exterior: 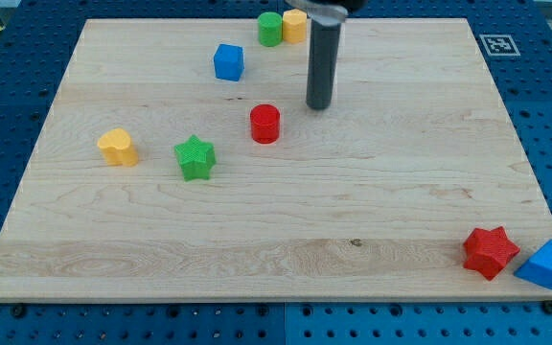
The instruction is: Move the red circle into the blue cube
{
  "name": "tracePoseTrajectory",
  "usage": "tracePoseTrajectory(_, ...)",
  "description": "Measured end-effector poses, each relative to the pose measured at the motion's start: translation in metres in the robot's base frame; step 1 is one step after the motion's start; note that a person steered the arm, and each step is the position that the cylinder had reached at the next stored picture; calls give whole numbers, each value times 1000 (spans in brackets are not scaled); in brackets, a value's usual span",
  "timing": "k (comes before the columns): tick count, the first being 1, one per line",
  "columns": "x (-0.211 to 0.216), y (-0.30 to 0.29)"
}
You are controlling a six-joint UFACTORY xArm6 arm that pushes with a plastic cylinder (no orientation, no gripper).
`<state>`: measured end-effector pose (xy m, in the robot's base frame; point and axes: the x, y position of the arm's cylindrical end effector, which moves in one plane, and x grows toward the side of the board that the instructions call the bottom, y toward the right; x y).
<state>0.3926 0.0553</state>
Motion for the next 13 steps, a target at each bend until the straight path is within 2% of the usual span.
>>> tracePoseTrajectory(1, 36, 1)
tracePoseTrajectory(2, 47, -17)
tracePoseTrajectory(5, 55, -71)
tracePoseTrajectory(7, 53, -74)
tracePoseTrajectory(13, -48, -74)
